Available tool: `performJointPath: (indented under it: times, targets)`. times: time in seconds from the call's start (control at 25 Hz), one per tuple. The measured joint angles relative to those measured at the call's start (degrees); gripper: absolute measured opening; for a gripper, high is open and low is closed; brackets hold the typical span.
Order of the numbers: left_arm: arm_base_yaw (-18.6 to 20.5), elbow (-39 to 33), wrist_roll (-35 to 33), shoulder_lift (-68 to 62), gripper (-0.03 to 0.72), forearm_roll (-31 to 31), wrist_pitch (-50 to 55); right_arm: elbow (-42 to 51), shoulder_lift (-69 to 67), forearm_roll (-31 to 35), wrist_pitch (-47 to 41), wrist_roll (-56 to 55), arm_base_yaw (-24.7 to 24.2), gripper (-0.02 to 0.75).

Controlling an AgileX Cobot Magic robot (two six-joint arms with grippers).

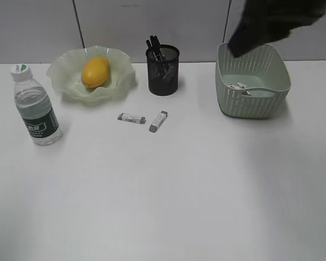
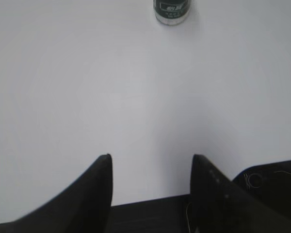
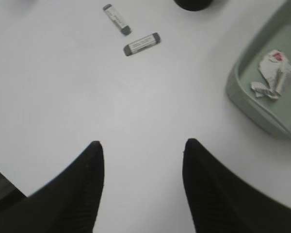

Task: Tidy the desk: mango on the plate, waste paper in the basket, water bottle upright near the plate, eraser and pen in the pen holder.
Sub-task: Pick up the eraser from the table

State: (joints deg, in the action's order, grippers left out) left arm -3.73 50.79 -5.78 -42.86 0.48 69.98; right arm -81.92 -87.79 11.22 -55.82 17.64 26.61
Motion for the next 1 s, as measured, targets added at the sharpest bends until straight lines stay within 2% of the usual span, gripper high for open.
performJointPath:
  times: [0.16,0.4,0.72,1.0]
  targets:
    - [0.00,-7.36,0.06,7.25,0.397,-1.23,-0.06,-9.44,-10.07,0.00,-3.35,2.98,3.73,0.421]
    - [0.00,-14.20,0.23,17.51,0.393,-4.69,0.16,-19.77,-20.08,-0.12,-3.87,13.39,6.17,0.396]
    - [0.00,-18.12,0.23,30.89,0.391,-5.34,-3.12,-30.91,-32.00,-0.23,-1.77,19.09,10.50,0.363]
    - [0.00,-19.96,0.23,41.68,0.390,-5.47,-7.54,-34.34,-40.21,0.29,6.04,22.72,11.98,0.361]
